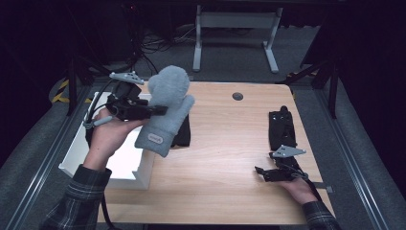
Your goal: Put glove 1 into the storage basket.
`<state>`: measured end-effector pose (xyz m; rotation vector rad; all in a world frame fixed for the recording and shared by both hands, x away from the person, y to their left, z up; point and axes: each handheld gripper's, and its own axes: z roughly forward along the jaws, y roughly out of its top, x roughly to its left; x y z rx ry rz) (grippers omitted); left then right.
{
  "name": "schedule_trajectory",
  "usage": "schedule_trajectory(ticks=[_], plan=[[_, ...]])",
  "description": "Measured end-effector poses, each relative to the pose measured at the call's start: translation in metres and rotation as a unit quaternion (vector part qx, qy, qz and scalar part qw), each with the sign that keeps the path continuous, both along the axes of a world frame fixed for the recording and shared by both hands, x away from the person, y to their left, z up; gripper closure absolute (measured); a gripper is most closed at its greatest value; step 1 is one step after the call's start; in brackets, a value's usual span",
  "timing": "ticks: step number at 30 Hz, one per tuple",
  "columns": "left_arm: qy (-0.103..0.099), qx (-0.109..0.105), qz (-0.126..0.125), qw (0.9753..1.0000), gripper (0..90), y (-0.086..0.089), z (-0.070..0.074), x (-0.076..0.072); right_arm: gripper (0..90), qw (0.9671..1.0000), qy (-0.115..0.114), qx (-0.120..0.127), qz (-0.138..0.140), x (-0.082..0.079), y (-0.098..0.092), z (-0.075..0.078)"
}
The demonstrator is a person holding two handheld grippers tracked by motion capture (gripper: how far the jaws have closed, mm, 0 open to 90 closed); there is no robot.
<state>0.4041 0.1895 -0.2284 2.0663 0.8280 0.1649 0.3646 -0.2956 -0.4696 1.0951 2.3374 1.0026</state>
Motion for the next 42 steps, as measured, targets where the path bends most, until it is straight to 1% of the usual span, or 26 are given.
schedule_trajectory(ticks=[2,3,4,5,6,10,12,13,14,15,16,17,18,20,24,27,28,30,34,38,42], plan=[[-0.001,0.0,0.013,0.9999,74.5,0.011,0.001,-0.001,15.7,1.0,0.0,0.0,0.0,0.0,0.0,0.0],[-0.001,0.0,0.013,0.9999,74.5,0.011,0.001,-0.001,15.7,1.0,0.0,0.0,0.0,0.0,0.0,0.0],[0.0,0.001,0.023,0.9997,74.5,0.02,0.001,-0.001,15.7,1.0,0.0,0.0,0.0,0.0,0.0,0.0],[0.001,0.002,0.03,0.9995,74.6,0.025,0.001,-0.001,15.7,1.0,0.0,0.0,0.0,0.0,0.0,0.0],[0.002,0.003,0.039,0.9992,74.5,0.031,0.001,-0.001,15.7,1.0,0.0,0.0,0.0,0.0,0.0,0.0],[0.003,0.004,0.059,0.9982,74.6,0.051,-0.001,-0.001,15.7,1.0,0.0,0.0,-0.001,0.0,0.0,0.0],[0.007,0.002,0.071,0.9974,74.6,0.061,-0.004,-0.002,15.7,1.0,0.0,0.0,-0.001,0.0,0.0,0.0],[0.007,0.002,0.071,0.9974,74.6,0.061,-0.004,-0.002,15.7,1.0,0.0,0.0,-0.001,0.0,0.0,0.0],[0.008,0.003,0.076,0.997,74.6,0.065,-0.007,-0.002,15.7,1.0,0.0,0.0,-0.001,0.0,0.0,0.0],[0.011,0.004,0.087,0.9961,74.6,0.073,-0.012,-0.002,15.6,1.0,0.0,0.0,-0.001,0.0,0.0,0.0],[0.015,0.005,0.09,0.9958,74.6,0.077,-0.014,-0.002,15.6,1.0,0.0,0.0,-0.001,0.0,0.0,0.0],[0.017,0.004,0.095,0.9953,74.6,0.08,-0.017,-0.002,15.6,1.0,0.0,-0.001,-0.001,0.0,0.0,0.0],[0.017,0.004,0.095,0.9953,74.6,0.08,-0.017,-0.002,15.6,1.0,0.0,-0.001,-0.001,0.0,0.0,0.0],[0.02,0.005,0.106,0.9941,74.6,0.089,-0.024,-0.002,15.6,1.0,0.0,-0.001,-0.001,0.0,0.0,0.0],[0.034,0.007,0.121,0.9921,74.6,0.101,-0.035,0.0,15.6,1.0,0.0,-0.001,-0.001,0.0,0.0,0.0],[0.046,0.001,0.125,0.9911,74.6,0.105,-0.047,0.002,15.5,1.0,-0.001,-0.001,-0.001,0.0,0.0,0.0],[0.046,0.001,0.125,0.9911,74.6,0.105,-0.047,0.002,15.5,1.0,-0.001,-0.001,-0.001,0.0,0.0,0.0],[0.057,0.002,0.125,0.9905,74.6,0.105,-0.059,0.004,15.5,1.0,-0.001,-0.001,-0.001,0.0,0.0,0.0],[0.076,0.004,0.125,0.9893,74.6,0.103,-0.079,0.008,15.5,1.0,-0.001,-0.001,-0.001,0.0,0.0,0.0],[0.101,0.009,0.125,0.987,74.6,0.101,-0.101,0.014,15.5,1.0,-0.001,-0.001,-0.001,0.0,0.0,0.0],[0.116,0.015,0.126,0.9851,74.5,0.099,-0.118,0.019,15.5,1.0,-0.001,-0.001,-0.001,0.0,0.0,0.0]])
